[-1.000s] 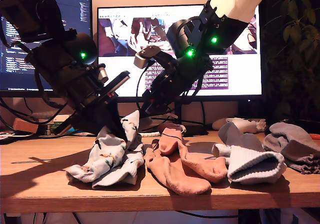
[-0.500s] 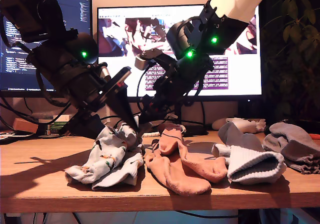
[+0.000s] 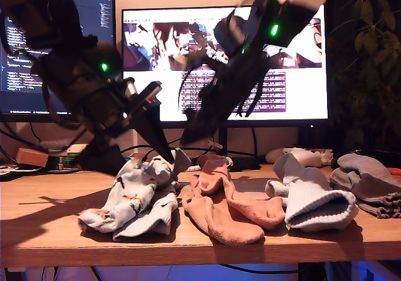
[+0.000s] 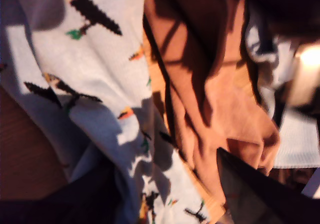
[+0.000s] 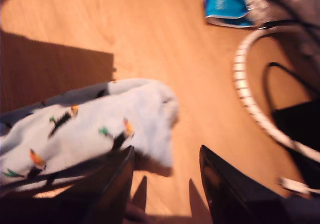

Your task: Pair up the socks based on colour and pattern, by placing them on top of one another

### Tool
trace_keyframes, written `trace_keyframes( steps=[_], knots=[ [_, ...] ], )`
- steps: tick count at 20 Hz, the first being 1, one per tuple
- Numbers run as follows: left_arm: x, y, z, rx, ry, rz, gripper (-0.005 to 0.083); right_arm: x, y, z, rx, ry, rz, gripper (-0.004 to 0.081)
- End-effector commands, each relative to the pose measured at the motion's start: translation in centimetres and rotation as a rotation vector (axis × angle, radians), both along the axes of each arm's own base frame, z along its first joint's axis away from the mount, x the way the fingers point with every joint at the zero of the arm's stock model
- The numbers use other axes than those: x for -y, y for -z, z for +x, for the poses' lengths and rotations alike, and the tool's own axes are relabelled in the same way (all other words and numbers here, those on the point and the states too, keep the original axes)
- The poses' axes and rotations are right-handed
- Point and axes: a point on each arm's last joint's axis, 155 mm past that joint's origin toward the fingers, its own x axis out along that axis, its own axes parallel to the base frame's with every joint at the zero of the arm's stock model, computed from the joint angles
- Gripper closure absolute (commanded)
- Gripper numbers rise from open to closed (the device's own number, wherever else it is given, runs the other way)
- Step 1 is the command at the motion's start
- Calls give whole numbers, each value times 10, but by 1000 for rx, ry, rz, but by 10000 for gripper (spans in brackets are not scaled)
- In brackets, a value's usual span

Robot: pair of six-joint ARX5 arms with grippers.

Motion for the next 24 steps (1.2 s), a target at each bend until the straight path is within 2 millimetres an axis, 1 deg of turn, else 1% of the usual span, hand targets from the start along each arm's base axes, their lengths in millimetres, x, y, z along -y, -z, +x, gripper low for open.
trace_keyframes(
  steps=[1,3,5,7,9,10,11,12,13,14,15,16,17,19,22,24],
  knots=[
    [-8,-1,7,46,11,50,253,4,-13,4,16,15,15,394],
    [-16,-2,11,63,12,105,253,5,-14,4,14,16,14,394],
    [-20,-9,15,78,15,135,253,7,-13,2,5,21,4,394],
    [-28,-16,18,94,29,191,256,12,-10,-1,-34,58,-2,394],
    [-36,-23,19,111,57,247,263,18,-9,-11,-100,88,2,395],
    [-39,-27,18,111,63,268,290,21,-12,-18,-128,100,3,405],
    [-41,-32,18,115,75,281,347,24,-18,-23,-153,118,11,429],
    [-41,-37,19,120,79,284,440,28,-24,-30,-182,141,21,469],
    [-43,-42,22,125,75,283,561,31,-33,-36,-204,167,38,536],
    [-44,-47,26,147,83,282,698,33,-42,-41,-240,211,80,642],
    [-44,-51,30,168,82,278,808,35,-52,-44,-263,248,116,765],
    [-42,-55,34,194,79,270,788,38,-61,-45,-270,289,143,773],
    [-43,-60,39,224,73,275,791,44,-68,-42,-279,362,178,773],
    [-50,-72,54,314,53,316,793,62,-79,-33,-244,486,190,772],
    [-53,-102,67,436,16,290,793,88,-85,-21,-224,650,224,773],
    [-60,-116,67,496,-13,274,793,101,-87,-14,-227,719,261,773]
  ],
)
